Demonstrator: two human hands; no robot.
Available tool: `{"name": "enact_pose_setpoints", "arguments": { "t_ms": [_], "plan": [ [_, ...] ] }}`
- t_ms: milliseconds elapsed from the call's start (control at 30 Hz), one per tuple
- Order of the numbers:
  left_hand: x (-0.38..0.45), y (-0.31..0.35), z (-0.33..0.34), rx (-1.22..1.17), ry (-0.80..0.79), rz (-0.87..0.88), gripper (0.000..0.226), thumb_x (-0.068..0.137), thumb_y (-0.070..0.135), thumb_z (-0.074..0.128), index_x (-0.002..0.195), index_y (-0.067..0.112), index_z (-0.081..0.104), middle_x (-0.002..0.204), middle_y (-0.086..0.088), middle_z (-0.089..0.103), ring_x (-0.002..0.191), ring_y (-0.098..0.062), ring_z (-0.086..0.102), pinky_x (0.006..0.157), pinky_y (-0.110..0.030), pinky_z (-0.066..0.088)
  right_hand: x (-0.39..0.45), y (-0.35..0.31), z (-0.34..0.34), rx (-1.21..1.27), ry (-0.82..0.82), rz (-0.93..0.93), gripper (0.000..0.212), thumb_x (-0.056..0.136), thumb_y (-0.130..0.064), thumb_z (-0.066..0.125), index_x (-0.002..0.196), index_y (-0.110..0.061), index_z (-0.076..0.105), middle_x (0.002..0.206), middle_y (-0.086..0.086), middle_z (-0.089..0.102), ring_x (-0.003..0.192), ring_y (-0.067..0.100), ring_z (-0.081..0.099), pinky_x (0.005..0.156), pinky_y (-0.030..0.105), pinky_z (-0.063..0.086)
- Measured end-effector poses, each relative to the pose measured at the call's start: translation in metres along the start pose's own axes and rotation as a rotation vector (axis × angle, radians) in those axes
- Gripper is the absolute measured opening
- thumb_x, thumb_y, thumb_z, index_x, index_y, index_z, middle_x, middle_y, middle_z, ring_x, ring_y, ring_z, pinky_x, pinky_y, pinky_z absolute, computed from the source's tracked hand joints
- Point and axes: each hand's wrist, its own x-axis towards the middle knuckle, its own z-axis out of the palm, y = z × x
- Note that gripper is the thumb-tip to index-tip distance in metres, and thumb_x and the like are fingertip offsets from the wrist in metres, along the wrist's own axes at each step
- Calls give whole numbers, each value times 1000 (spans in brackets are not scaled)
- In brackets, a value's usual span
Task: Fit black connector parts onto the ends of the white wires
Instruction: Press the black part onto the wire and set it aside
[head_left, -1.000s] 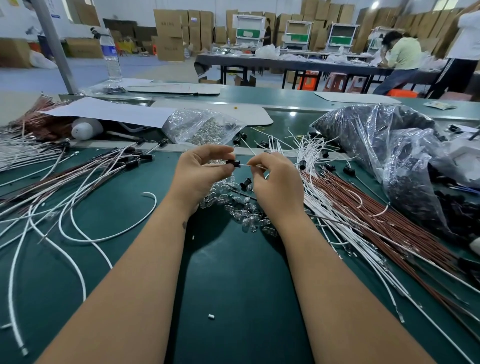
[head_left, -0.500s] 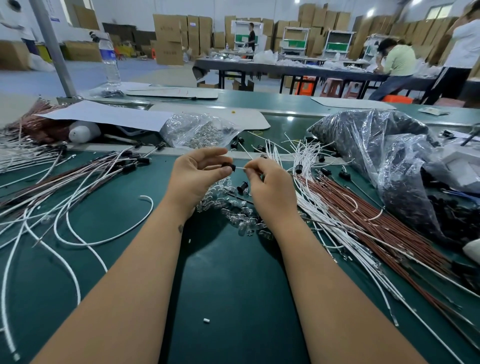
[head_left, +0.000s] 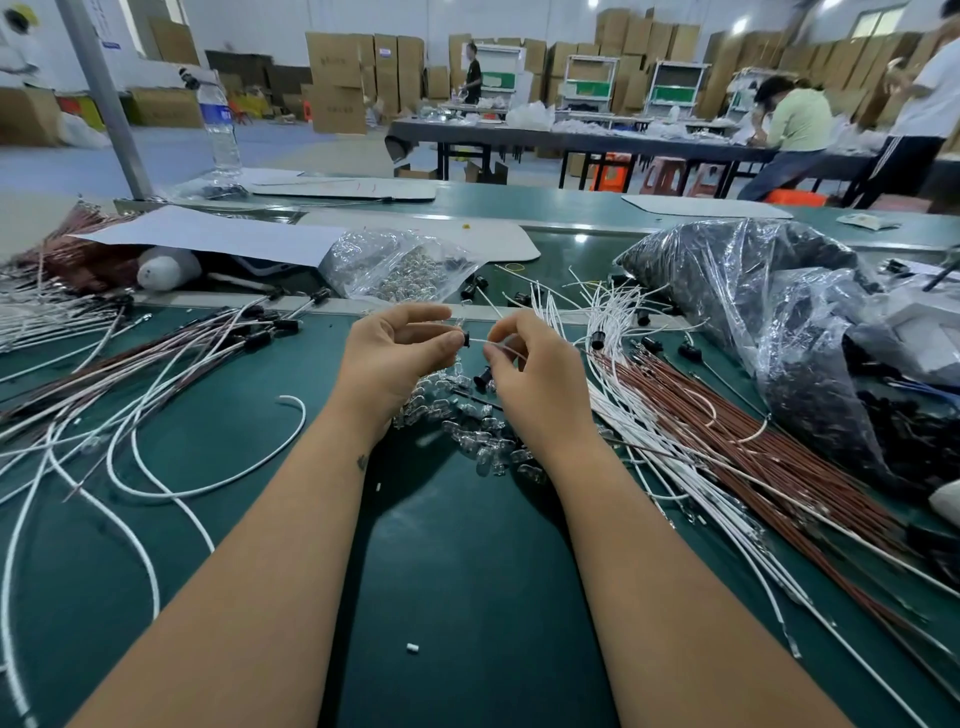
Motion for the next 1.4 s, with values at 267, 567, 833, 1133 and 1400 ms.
{"name": "enact_pose_setpoints", "arguments": {
  "t_ms": [267,567,833,1133,1400],
  "plan": [
    [-2,1,-1,36,-53,55,31,73,-4,76,97,14,69,88,-4,75,85,-13,71,73,-18,53,1,2,-1,-43,-20,18,15,96,-18,55,82,-17,59,71,-8,53,65,11,47,58,30,35],
    [-3,2,1,33,31,7,17,78,1,74,92,10,69,73,-2,73,64,-11,67,64,-19,55,-1,0,0,-126,-55,-17,10,91,-14,60,82,-19,62,79,-8,58,75,14,52,63,32,44],
    [-7,5,5,54,16,3,7,79,2,72,79,7,68,59,-2,68,53,-10,61,58,-20,55,0,-3,0,-139,-21,-90,10,86,-10,67,82,-20,67,82,-5,59,83,15,53,66,32,44],
    [-6,3,9,77,44,-26,22,78,10,77,79,1,57,56,-8,61,42,-10,50,42,-17,41,1,-4,6,-2,7,-85,32,85,1,63,115,-11,63,76,-8,55,72,10,53,68,24,46],
    [-7,3,7,147,62,-11,28,78,17,78,79,0,56,52,-4,62,41,-10,49,42,-17,39,1,-1,4,67,-18,-140,42,85,5,61,122,-16,59,73,-6,58,67,7,52,67,24,44]
  ]
}}
